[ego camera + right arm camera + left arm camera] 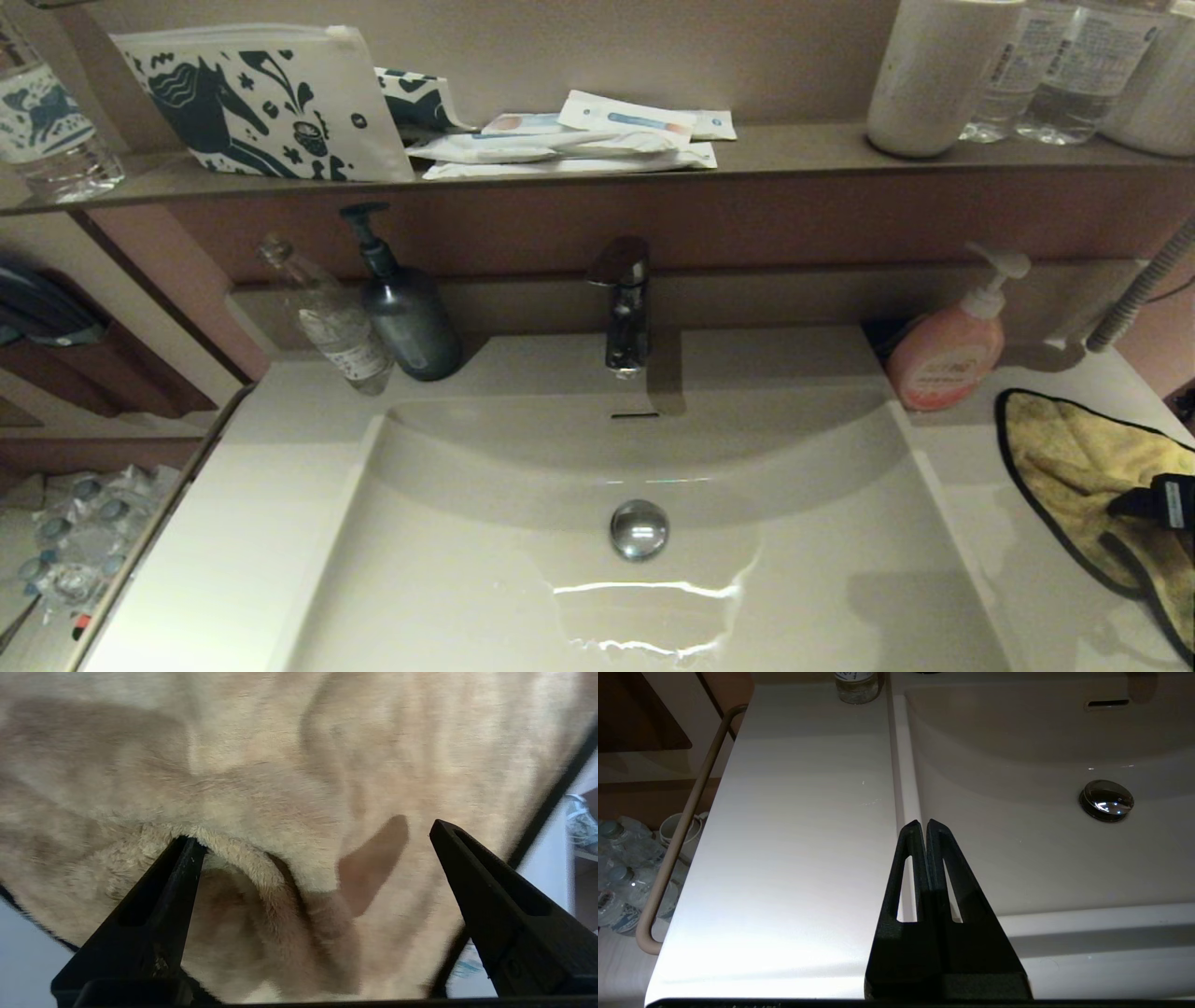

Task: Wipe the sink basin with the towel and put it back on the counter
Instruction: Pick up the cloth

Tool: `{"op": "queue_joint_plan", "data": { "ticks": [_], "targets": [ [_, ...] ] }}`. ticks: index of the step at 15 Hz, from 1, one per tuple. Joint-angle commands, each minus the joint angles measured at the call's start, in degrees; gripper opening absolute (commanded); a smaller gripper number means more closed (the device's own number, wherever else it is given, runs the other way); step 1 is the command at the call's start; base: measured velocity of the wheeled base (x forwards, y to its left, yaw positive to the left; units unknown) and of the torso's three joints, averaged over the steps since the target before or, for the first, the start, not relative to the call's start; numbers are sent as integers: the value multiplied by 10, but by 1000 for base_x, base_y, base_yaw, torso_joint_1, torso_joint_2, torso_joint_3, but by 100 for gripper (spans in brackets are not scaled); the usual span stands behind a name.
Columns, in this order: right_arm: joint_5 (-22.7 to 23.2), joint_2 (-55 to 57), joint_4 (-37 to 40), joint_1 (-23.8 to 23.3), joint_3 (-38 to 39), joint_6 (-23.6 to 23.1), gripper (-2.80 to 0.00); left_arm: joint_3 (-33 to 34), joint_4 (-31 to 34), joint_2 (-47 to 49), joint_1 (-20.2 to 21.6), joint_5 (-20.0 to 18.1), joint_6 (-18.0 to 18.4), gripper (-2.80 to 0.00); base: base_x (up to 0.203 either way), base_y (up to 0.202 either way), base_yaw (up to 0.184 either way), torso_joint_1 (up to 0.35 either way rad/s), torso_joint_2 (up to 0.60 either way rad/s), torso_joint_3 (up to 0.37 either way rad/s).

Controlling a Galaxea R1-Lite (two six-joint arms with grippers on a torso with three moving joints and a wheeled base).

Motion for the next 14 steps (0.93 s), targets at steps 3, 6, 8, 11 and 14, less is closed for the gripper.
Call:
{"op": "queue_joint_plan", "data": {
  "ticks": [3, 6, 8, 11, 14],
  "targets": [
    [3, 4, -1, 21, 0, 15, -280, 0, 0, 1, 0, 0, 0, -280, 0, 0, 0, 0, 0, 0],
    [3, 4, -9, 29, 2, 16, -280, 0, 0, 1, 0, 0, 0, -280, 0, 0, 0, 0, 0, 0],
    [3, 2, -10, 29, 4, 17, -280, 0, 0, 1, 0, 0, 0, -280, 0, 0, 0, 0, 0, 0],
    [4, -13, -6, 28, 4, 19, -280, 0, 0, 1, 0, 0, 0, -280, 0, 0, 0, 0, 0, 0],
    [23, -49, 17, 32, 2, 48, -280, 0, 0, 1, 0, 0, 0, -280, 0, 0, 0, 0, 0, 0]
  ]
}}
